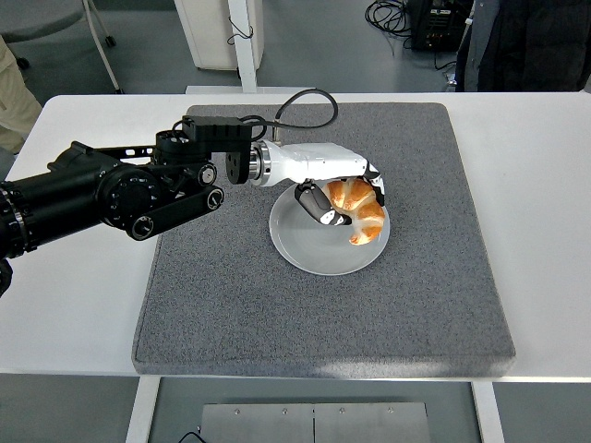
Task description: Place the bread on the plate
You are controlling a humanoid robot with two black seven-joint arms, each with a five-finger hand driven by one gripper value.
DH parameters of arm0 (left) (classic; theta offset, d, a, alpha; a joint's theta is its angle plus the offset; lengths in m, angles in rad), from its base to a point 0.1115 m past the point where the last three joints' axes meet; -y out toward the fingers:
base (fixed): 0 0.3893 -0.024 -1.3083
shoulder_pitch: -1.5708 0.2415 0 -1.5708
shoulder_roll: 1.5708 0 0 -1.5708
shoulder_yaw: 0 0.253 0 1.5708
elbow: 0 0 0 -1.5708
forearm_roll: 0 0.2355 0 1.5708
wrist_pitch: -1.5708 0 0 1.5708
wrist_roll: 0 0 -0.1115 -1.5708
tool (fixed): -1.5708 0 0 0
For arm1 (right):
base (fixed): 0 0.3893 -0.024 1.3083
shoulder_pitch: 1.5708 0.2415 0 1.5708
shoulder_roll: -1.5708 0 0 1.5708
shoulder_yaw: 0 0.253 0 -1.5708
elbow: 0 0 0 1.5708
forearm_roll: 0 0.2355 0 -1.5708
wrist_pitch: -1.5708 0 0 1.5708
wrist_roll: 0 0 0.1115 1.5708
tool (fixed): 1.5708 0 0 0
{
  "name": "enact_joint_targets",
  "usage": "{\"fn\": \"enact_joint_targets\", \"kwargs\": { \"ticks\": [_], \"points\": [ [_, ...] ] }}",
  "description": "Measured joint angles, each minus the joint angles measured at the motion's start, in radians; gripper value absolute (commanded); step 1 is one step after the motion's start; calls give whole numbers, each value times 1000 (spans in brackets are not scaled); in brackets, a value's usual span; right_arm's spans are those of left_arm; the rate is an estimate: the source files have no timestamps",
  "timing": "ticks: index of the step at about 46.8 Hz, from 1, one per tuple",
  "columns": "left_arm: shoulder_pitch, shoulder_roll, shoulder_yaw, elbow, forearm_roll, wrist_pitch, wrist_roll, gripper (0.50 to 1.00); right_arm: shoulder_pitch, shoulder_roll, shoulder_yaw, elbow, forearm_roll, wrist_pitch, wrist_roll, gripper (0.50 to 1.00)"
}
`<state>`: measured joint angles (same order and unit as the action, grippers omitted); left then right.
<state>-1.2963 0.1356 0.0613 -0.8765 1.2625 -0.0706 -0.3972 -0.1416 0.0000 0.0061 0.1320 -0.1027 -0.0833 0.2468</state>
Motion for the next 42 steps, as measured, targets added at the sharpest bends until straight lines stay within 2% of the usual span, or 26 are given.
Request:
{"fn": "enact_joint_targets", "kwargs": {
  "ticks": [14, 24, 42],
  "points": [
    [48, -9, 9, 50, 1, 23, -7, 500, 0, 0, 0, 0, 0, 0, 0, 1000],
    [54, -11, 54, 60, -1, 60, -9, 500, 0, 0, 0, 0, 0, 0, 0, 1000],
    [75, -9, 68, 94, -9, 72, -21, 500, 0, 0, 0, 0, 0, 0, 0, 1000]
  ]
}}
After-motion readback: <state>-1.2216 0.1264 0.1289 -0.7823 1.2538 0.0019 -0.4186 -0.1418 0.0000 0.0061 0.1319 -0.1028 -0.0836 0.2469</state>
